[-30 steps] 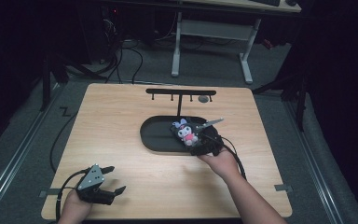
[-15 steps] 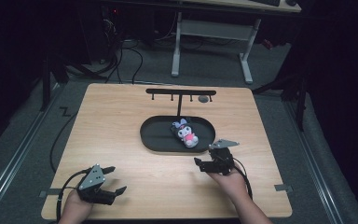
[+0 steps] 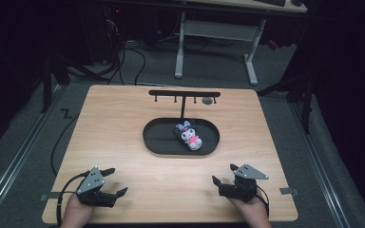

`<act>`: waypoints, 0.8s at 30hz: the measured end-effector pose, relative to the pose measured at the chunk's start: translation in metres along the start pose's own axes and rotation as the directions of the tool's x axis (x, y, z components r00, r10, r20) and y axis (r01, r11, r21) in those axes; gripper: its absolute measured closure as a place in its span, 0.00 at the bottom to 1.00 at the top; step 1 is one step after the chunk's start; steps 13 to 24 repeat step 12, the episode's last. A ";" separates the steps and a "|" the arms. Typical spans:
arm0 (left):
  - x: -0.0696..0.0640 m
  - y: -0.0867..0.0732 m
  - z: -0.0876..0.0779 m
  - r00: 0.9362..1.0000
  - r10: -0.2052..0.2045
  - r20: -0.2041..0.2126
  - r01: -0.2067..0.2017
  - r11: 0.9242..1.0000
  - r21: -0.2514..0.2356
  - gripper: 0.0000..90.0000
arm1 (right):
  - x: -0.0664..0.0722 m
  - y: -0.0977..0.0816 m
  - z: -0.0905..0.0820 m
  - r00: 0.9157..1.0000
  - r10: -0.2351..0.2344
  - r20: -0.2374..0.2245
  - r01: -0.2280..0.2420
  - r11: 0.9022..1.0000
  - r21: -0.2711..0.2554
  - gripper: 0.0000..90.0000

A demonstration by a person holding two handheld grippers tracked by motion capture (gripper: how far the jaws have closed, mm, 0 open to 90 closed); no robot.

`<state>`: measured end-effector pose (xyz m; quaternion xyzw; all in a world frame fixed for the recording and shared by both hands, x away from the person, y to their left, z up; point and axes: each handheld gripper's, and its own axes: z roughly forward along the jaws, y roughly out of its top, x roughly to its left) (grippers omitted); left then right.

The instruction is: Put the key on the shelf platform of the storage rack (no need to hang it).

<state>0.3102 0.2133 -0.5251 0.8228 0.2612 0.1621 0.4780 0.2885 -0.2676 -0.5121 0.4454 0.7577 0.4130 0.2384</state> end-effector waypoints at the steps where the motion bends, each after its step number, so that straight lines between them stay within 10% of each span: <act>1: 0.000 0.000 0.000 1.000 -0.003 -0.004 0.003 1.000 -0.002 0.18 | 0.001 -0.002 -0.003 1.000 -0.016 0.011 0.016 1.000 0.001 0.16; 12: -0.005 0.002 0.001 1.000 0.016 0.011 -0.017 1.000 0.015 0.17 | -0.011 -0.014 -0.013 0.994 0.102 0.029 -0.101 0.994 -0.049 0.17; 24: -0.005 0.002 0.001 1.000 0.016 0.011 -0.017 1.000 0.015 0.17 | -0.011 -0.014 -0.013 0.994 0.102 0.029 -0.101 0.994 -0.049 0.17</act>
